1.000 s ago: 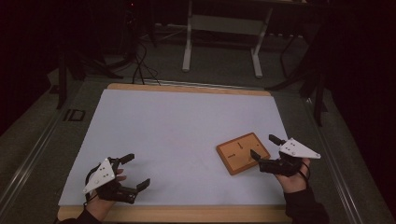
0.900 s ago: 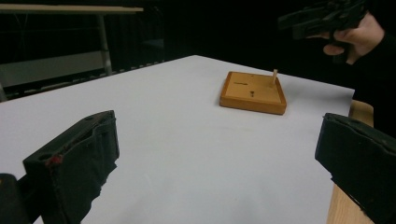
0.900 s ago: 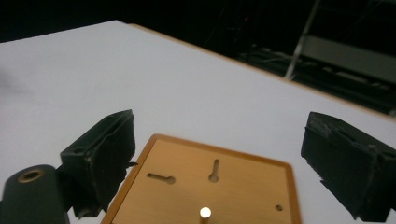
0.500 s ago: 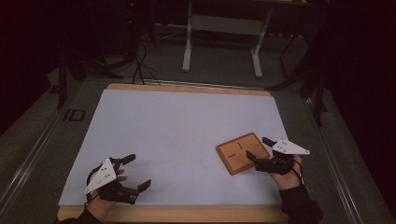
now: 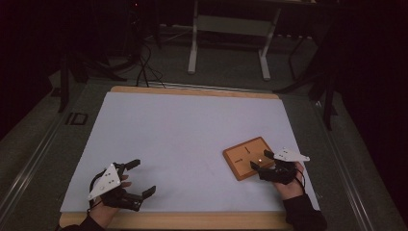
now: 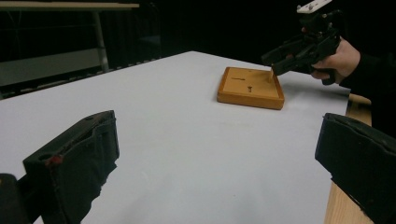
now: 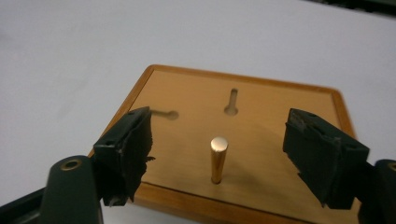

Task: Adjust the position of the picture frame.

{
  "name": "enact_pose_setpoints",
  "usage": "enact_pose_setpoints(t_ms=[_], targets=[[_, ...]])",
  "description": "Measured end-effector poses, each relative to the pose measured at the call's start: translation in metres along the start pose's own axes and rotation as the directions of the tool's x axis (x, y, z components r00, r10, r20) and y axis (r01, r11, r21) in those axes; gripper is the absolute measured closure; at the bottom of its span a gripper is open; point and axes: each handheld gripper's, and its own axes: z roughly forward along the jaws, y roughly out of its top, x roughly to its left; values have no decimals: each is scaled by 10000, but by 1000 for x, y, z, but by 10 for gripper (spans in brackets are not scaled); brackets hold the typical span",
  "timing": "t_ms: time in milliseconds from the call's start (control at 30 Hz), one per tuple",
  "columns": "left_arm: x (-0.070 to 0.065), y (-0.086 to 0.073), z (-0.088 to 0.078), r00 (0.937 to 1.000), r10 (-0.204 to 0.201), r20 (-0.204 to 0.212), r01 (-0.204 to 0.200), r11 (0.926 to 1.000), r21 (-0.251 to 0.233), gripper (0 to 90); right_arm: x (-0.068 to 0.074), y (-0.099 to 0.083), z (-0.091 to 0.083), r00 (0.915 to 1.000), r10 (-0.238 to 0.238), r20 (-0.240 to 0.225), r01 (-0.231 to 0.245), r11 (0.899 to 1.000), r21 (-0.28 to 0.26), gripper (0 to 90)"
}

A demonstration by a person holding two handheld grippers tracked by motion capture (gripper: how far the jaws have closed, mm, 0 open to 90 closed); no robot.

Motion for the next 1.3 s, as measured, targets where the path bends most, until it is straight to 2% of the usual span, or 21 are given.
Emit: enact_pose_setpoints(t_ms=[200,333,400,433,500,600,700,767,833,900,1000,1033,1067,1300], targets=[[0,0,0,10000,31,3,-31,10000,35,0,0,-5,3,9998,171,133,-174,9996,227,280],[0,0,0,10000,31,0,-31,10000,37,0,0,-6,1,9999,85,99,-87,9998,173,444],[0,0,0,10000,31,0,-31,10000,37,0,0,-6,1,10000,88,8,-88,9997,208,444],[0,0,0,10000,59,0,-59,10000,31,0,0,-6,0,9999,92,-81,-91,9999,117,551],[0,0,0,10000,67,-14,-67,10000,28,0,0,-6,0,9994,157,-314,-150,9996,233,657],[0,0,0,10000,64,-26,-64,10000,7,0,0,-7,3,9986,288,-446,-267,9985,482,727],[0,0,0,10000,72,-30,-72,10000,13,1,-3,-7,1,9985,447,-317,-428,9973,592,806],[0,0,0,10000,90,-25,-90,10000,22,0,-5,-9,1,9956,855,-394,-828,9944,659,810],[0,0,0,9999,101,-31,-101,9999,22,0,-4,-8,2,9948,971,-317,-945,9927,755,815],[0,0,0,9999,97,-34,-97,9999,30,1,-3,-7,2,9966,811,-164,-795,9934,824,823],[0,0,0,10000,91,-31,-91,10000,29,0,-3,-5,2,9965,818,-154,-800,9924,936,826],[0,0,0,9999,105,-43,-105,9999,24,0,0,-3,2,9985,532,99,-540,9924,1106,840],[0,0,0,9999,95,-47,-95,10000,15,0,2,-1,2,9988,442,196,-463,9918,1191,842],[0,0,-1,9999,108,-54,-108,9999,-7,0,5,6,2,9992,345,185,-365,9917,1234,847]])
